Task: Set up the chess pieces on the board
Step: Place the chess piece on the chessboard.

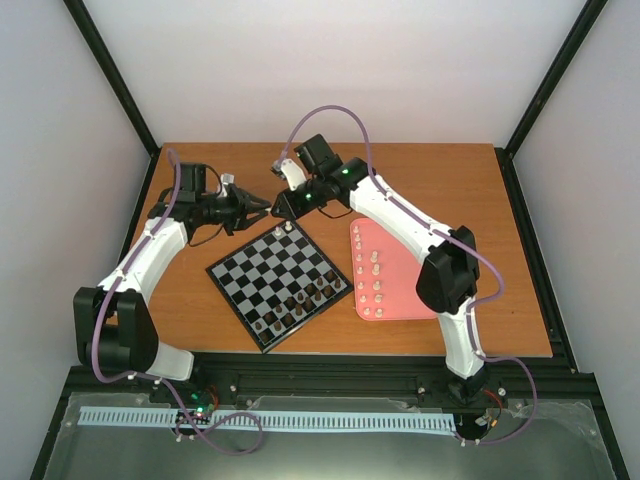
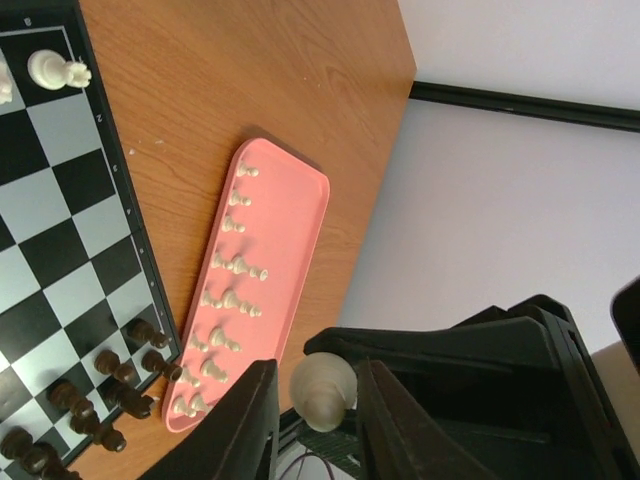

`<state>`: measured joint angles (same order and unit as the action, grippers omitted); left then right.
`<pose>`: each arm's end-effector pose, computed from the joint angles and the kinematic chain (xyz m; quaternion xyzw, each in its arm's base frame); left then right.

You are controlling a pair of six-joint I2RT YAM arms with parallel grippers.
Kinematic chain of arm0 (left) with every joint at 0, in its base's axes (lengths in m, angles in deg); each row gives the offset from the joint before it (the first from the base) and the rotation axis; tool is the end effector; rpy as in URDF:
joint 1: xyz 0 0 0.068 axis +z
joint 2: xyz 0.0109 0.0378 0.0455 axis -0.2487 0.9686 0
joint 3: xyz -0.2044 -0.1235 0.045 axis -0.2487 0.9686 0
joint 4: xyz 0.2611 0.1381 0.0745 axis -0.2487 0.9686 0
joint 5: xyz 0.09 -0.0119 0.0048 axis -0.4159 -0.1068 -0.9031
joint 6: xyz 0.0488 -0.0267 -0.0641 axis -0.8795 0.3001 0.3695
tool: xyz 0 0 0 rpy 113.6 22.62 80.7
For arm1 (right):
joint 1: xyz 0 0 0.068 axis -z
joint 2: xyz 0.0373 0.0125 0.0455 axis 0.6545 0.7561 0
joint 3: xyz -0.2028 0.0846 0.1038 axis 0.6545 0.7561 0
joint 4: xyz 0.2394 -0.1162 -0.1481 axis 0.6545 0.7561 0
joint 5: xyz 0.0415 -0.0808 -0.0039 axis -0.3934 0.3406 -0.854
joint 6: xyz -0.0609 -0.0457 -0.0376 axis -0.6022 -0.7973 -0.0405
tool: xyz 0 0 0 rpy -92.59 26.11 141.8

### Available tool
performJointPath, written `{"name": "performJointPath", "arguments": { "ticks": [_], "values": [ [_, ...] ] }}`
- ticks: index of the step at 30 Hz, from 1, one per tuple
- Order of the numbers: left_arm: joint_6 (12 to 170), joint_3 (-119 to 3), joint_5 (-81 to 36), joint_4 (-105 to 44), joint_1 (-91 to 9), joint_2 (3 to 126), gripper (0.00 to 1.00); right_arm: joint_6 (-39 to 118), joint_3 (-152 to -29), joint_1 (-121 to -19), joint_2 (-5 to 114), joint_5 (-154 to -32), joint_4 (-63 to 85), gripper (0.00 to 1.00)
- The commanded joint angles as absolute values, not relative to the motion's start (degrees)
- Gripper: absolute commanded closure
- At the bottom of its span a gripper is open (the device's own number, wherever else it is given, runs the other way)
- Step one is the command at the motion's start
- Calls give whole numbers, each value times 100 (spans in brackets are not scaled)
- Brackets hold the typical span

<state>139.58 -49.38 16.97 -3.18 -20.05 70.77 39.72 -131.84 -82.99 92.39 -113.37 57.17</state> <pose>0.3645 -0.0914 0.2231 -0.2458 0.8199 -0.5073 0.0997 0.3600 0.3723 0.2609 -0.3535 0.8421 0.3463 0.2146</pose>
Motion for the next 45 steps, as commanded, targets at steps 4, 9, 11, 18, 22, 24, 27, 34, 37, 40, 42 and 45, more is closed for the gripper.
{"name": "performJointPath", "arguments": {
  "ticks": [4, 9, 11, 18, 22, 24, 27, 34, 37, 40, 42, 45],
  "values": [
    [14061, -5183, 1821, -472, -2046, 7086, 82, 4005, -13533, -8318, 9449, -11287, 5733, 93],
    [14052, -5148, 1851, -476, -2044, 7157, 83, 4005, -13669, -8318, 9524, -11342, 5766, 93],
    [14065, -5132, 1844, -491, -2043, 7177, 83, 4001, -13713, -8323, 9564, -11384, 5800, 93],
    [14008, -5192, 1793, -565, -2047, 7274, 99, 3895, -13739, -8323, 9556, -11409, 5943, 93],
    [13994, -5272, 1782, -598, -2043, 7305, 99, 3861, -13750, -8317, 9535, -11364, 5974, 92],
    [13969, -5293, 1781, -598, -2046, 7322, 99, 3849, -13748, -8317, 9536, -11366, 5981, 90],
    [13888, -5325, 1754, -558, -2038, 7338, 99, 3821, -13767, -8317, 9528, -11360, 6024, 80],
    [13396, -5483, 1542, -169, -2041, 7421, 99, 3747, -13787, -8308, 9454, -11183, 6115, 60],
    [13000, -5632, 1353, 284, -2043, 7503, 99, 3733, -13786, -8299, 9403, -11095, 6153, 54],
    [12639, -5766, 1161, 626, -2038, 7525, 99, 3696, -13776, -8281, 9309, -11003, 6203, 50],
    [12293, -5924, 992, 962, -2043, 7568, 99, 3670, -13736, -8243, 9209, -10833, 6263, 48],
    [11649, -6218, 602, 1591, -2040, 7595, 99, 3675, -13452, -8138, 8899, -10527, 6286, 44]
  ]
}}
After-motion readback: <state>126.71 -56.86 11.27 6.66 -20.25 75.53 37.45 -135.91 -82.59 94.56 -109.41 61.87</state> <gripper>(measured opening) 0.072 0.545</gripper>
